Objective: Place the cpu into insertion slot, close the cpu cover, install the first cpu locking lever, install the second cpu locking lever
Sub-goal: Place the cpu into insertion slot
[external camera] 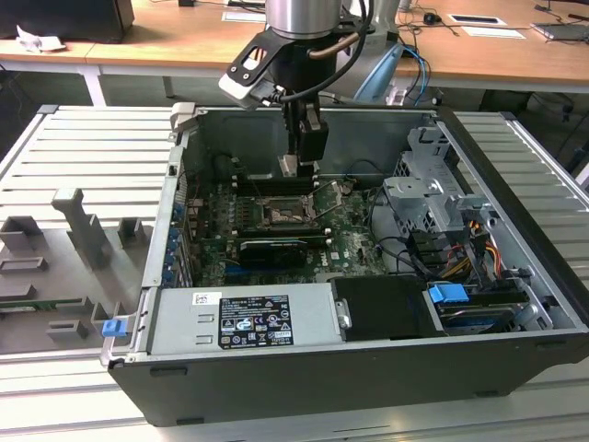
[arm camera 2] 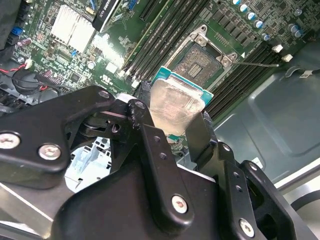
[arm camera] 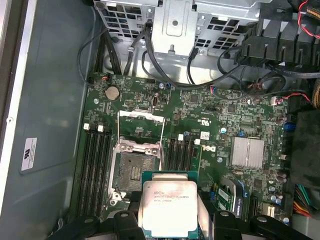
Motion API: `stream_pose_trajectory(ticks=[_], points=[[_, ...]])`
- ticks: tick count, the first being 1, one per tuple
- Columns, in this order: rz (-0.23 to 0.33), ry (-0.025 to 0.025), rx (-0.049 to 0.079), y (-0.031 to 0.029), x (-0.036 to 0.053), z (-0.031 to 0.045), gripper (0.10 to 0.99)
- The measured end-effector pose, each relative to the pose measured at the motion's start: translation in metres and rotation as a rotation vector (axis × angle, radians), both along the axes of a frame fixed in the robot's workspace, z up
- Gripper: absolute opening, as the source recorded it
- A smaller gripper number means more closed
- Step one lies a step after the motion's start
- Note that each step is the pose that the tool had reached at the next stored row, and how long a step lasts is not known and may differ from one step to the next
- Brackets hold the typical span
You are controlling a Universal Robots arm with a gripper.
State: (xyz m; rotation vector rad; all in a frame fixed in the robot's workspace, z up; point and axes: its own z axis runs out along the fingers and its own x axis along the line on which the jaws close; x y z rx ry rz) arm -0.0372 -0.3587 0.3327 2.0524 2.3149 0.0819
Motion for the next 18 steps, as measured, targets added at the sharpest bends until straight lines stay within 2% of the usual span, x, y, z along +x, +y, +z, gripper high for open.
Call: stream_pose_trajectory(ticks=[18], points=[[-0.026, -0.0001, 0.000, 0.0000, 0.0000, -0.0047, 0.525]])
